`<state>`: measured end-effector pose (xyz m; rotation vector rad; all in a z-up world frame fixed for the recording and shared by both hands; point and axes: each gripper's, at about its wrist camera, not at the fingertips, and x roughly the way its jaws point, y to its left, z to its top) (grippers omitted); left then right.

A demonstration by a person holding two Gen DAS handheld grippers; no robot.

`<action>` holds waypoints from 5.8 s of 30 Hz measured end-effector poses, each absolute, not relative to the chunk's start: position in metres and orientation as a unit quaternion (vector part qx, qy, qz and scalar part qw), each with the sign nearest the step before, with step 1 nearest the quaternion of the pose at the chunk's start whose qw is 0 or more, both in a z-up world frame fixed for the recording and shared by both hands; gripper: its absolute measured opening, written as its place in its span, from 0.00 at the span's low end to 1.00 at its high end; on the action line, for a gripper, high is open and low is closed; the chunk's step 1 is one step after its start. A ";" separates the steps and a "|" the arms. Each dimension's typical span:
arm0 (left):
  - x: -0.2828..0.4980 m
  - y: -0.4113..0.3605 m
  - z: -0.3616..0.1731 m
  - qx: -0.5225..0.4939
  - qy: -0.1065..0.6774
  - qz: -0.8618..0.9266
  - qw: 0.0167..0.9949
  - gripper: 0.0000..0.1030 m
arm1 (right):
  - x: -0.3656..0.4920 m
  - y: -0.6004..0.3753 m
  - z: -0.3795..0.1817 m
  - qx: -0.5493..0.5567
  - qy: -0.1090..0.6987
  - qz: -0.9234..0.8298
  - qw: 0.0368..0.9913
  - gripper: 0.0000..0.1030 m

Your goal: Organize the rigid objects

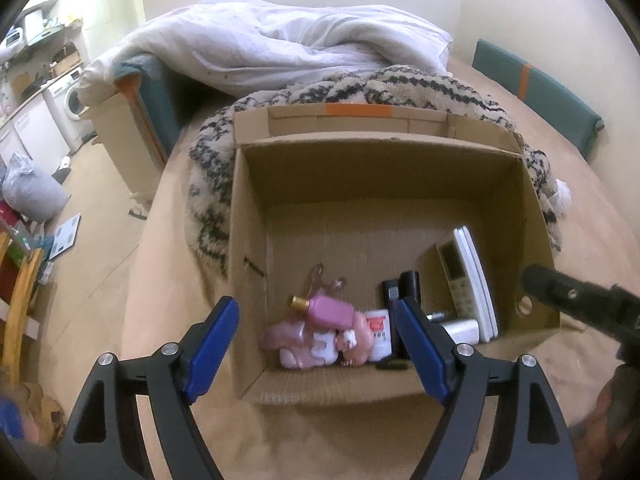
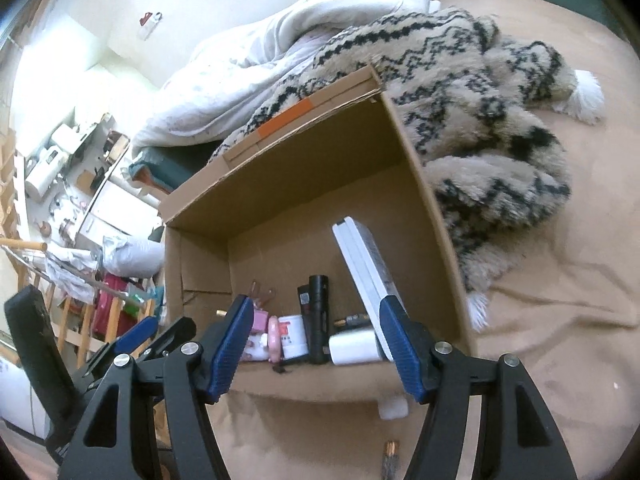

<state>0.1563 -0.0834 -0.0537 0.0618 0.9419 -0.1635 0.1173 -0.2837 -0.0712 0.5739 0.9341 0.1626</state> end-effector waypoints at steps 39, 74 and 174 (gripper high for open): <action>0.110 -0.063 -0.075 0.000 0.525 -0.067 0.848 0.76 | 0.127 -0.237 -0.173 0.134 0.626 -0.010 0.768 0.31; 0.078 -0.226 -0.178 0.069 0.649 -0.149 0.743 0.43 | 0.035 -0.344 -0.131 0.387 0.504 -0.051 0.771 0.28; 0.184 -0.072 -0.023 0.022 0.460 -0.014 0.888 0.62 | 0.131 -0.283 -0.050 0.270 0.414 0.089 0.865 1.00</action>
